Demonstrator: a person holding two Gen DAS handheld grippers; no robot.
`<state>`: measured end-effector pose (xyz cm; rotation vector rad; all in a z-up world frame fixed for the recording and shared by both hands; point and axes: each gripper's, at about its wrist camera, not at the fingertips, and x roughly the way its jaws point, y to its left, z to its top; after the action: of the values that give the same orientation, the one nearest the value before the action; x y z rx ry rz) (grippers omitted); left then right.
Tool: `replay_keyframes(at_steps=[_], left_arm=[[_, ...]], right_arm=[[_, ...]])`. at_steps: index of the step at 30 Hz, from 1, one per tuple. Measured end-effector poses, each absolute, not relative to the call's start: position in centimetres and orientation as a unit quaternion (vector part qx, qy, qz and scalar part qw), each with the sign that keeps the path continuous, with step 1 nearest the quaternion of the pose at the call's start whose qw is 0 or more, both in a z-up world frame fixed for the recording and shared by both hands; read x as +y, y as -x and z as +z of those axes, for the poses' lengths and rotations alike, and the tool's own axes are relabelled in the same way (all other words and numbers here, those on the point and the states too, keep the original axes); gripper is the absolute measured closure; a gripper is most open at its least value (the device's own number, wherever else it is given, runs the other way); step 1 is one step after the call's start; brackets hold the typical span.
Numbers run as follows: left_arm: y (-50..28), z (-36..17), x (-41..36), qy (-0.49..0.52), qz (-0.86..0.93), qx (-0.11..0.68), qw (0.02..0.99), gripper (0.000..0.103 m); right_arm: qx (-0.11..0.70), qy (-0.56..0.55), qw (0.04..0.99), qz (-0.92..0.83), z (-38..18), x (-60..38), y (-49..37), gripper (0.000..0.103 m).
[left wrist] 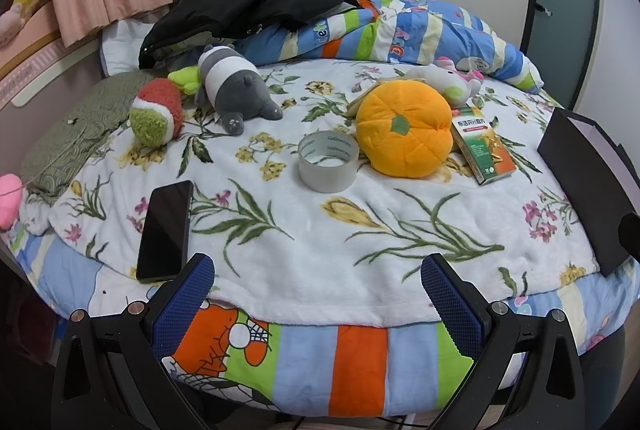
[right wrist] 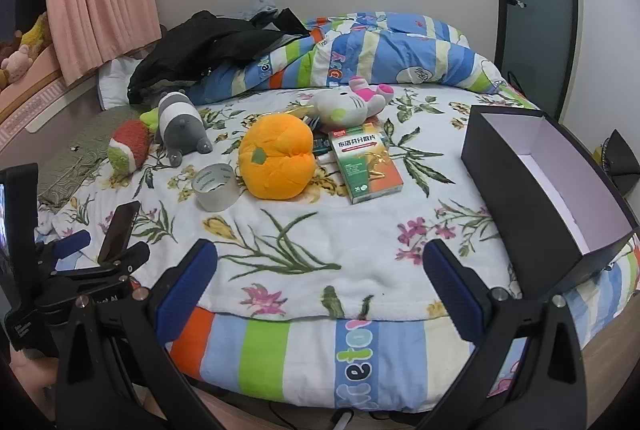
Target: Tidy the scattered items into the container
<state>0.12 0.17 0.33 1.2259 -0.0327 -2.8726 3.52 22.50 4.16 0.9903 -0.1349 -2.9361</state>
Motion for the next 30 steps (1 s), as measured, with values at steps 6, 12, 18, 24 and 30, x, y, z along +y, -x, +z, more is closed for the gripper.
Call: replay_keyframes(at_steps=[6, 12, 18, 24, 30], left_arm=[[0.0, 0.4, -0.2, -0.392, -0.92, -0.01, 0.01, 0.0], [0.0, 0.4, -0.2, -0.392, -0.92, -0.01, 0.011, 0.0], [0.1, 0.2, -0.6, -0.394, -0.919, -0.009, 0.012, 0.0], [0.1, 0.3, -0.6, -0.395, -0.919, -0.007, 0.019, 0.0], [0.0, 0.0, -1.2, -0.395, -0.918, -0.005, 0.021, 0.0]], right_arm=[[-0.032, -0.312, 0.019, -0.949, 4.6, 22.1, -3.7, 0.0], [-0.036, -0.313, 0.018, -0.949, 4.5, 22.2, -3.7, 0.0], [-0.043, -0.312, 0.016, -0.949, 4.4, 22.5, -3.7, 0.0], [-0.044, -0.312, 0.014, -0.949, 4.2, 22.6, -3.7, 0.0], [-0.044, -0.313, 0.013, -0.949, 4.2, 22.6, -3.6, 0.0]])
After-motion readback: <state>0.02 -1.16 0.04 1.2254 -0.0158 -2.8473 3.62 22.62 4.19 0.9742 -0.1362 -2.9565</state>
